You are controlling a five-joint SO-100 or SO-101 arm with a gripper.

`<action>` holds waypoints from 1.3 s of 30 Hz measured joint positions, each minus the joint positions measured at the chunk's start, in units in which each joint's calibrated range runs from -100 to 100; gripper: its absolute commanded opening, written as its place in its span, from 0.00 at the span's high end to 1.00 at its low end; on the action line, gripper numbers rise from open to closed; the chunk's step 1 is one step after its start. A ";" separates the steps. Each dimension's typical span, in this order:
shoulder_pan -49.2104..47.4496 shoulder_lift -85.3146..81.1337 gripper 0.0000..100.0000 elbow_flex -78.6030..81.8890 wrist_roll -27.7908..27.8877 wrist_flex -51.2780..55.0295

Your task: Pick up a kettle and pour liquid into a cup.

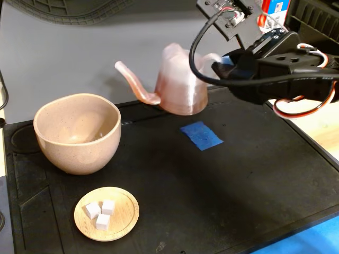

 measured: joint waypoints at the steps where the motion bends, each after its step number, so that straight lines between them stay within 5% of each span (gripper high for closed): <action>1: 0.00 0.00 0.99 0.00 0.00 0.00; 18: -3.02 1.71 0.99 -7.11 0.00 0.00; 39: -3.78 6.34 0.99 -12.27 9.80 0.00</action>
